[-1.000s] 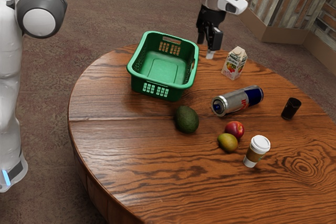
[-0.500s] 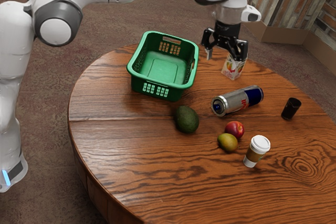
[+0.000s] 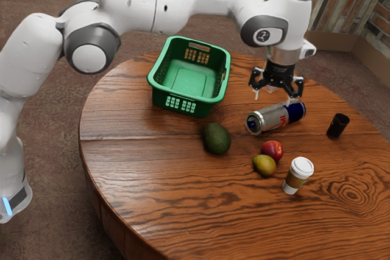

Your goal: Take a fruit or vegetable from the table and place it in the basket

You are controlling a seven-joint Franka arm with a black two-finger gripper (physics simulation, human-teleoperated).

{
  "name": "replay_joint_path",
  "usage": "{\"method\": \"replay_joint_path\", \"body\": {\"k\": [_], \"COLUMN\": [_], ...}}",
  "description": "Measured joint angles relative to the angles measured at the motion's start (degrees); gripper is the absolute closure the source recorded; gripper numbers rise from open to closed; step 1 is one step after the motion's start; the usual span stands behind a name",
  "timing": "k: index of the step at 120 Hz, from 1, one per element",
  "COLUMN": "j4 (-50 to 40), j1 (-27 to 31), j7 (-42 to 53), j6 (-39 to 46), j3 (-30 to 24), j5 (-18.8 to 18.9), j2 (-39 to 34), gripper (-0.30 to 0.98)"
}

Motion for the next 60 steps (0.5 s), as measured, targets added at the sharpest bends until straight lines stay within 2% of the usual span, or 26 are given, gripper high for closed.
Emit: {"method": "replay_joint_path", "body": {"k": [60], "j4": [0.03], "j1": [-3.71], "j7": [-17.20], "j6": [3.75], "j3": [-0.08], "j5": [-1.72], "j2": [5.53], "gripper": [0.00]}}
